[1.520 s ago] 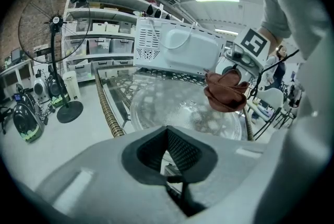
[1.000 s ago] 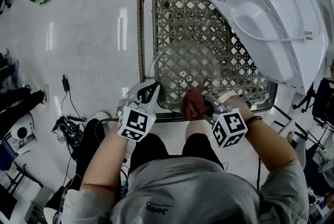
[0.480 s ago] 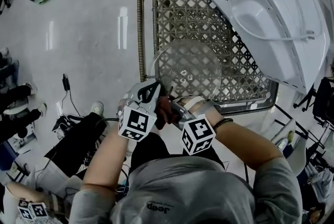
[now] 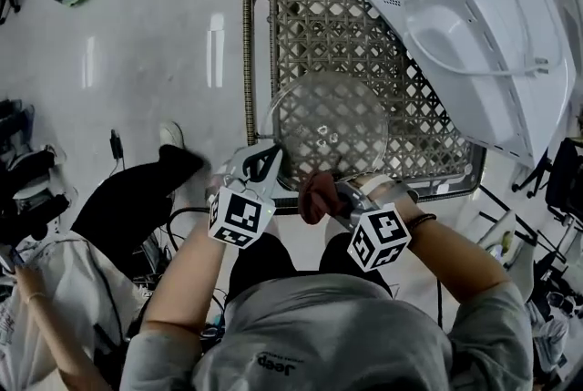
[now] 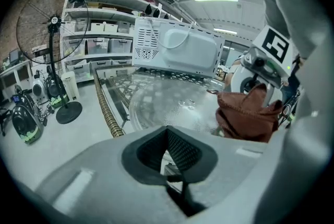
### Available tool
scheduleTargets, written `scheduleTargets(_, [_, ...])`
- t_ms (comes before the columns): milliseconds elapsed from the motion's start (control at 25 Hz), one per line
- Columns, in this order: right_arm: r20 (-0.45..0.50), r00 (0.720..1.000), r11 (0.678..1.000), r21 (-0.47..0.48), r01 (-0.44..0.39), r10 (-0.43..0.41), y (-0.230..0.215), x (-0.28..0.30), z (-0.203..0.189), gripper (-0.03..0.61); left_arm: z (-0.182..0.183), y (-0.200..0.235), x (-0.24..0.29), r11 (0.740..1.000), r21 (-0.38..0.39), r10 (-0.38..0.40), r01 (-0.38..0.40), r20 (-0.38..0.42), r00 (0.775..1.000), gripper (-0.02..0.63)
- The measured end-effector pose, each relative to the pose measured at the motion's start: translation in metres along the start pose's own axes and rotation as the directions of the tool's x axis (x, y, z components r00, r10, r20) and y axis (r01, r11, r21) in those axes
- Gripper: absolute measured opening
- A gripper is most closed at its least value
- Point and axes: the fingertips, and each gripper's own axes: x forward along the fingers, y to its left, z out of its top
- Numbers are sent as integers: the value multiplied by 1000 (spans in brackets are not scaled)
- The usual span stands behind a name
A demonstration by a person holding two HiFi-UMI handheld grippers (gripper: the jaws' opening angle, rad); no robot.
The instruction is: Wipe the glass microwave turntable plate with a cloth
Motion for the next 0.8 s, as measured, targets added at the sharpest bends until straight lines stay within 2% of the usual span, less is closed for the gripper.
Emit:
scheduleTargets(400, [-153, 987, 994, 86, 70, -56, -6, -44, -77, 63, -1, 1, 1, 1000, 2, -2, 2, -1, 1000, 1])
scheduleTargets(560, [-170, 984, 994, 83, 71, -56, -5, -43, -84, 63, -1, 1, 1, 1000, -1, 1, -1, -5, 1000, 1])
scheduleTargets(800, [-142, 988, 990, 117, 78, -61, -3, -44, -80, 64, -3, 1, 1, 1000, -28, 2, -3, -12, 1000, 0])
